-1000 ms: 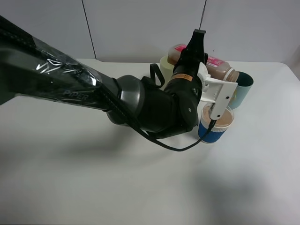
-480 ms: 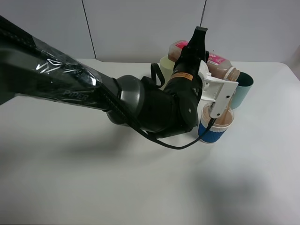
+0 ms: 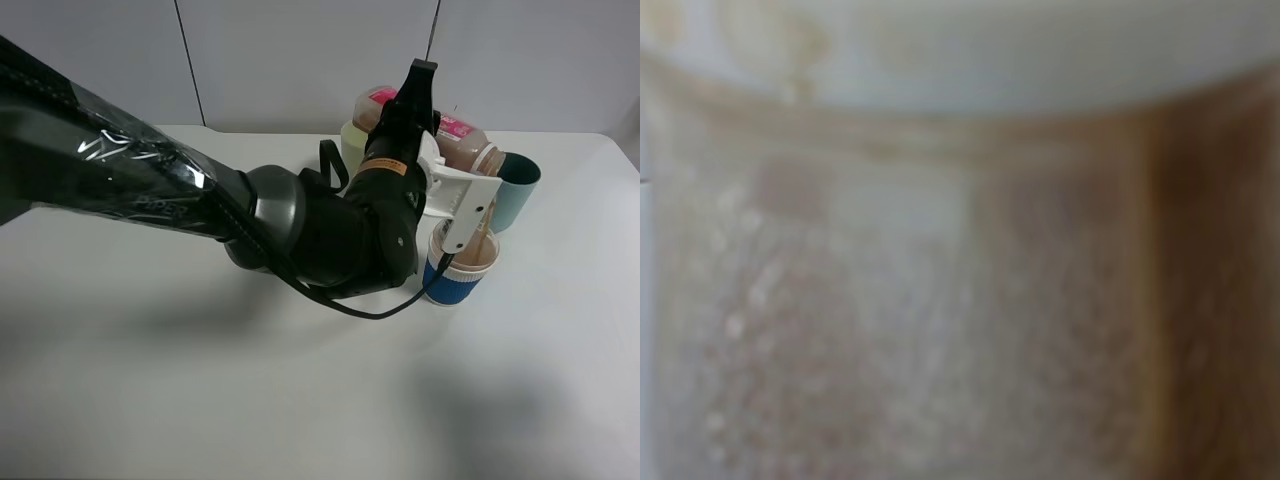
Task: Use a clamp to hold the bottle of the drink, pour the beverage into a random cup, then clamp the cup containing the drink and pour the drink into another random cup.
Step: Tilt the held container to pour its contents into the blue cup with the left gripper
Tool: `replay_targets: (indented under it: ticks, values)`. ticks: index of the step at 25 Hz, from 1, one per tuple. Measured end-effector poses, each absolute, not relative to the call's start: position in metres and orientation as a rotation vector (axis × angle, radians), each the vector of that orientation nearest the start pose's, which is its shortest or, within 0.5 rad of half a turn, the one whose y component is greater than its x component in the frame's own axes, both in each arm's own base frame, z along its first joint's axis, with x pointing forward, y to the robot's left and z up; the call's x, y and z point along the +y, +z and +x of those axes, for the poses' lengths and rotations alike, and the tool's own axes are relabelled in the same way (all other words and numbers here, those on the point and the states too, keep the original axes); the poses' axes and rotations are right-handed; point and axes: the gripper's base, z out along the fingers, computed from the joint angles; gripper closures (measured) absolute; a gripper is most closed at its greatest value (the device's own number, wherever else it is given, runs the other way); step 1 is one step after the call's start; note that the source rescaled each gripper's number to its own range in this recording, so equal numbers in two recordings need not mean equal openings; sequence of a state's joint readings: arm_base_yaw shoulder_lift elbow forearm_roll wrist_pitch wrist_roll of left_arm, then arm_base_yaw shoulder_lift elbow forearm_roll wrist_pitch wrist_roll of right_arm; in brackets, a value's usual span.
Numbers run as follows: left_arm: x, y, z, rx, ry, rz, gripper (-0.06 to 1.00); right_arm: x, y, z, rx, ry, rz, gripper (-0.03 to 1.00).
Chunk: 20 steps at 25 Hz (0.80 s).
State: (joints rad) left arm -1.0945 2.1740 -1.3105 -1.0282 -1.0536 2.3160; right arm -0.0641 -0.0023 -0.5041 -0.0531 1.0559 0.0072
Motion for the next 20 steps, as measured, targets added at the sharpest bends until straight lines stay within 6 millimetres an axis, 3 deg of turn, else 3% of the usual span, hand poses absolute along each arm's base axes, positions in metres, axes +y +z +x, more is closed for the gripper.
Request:
replay_targets:
  ticks: [20]
  values:
    - [-0.3638,0.1745,0.2663,0.954,1.116,1.362,0.93,-0.0038,0.2789,-0.0058,2.032,-0.099,0.075,-0.03]
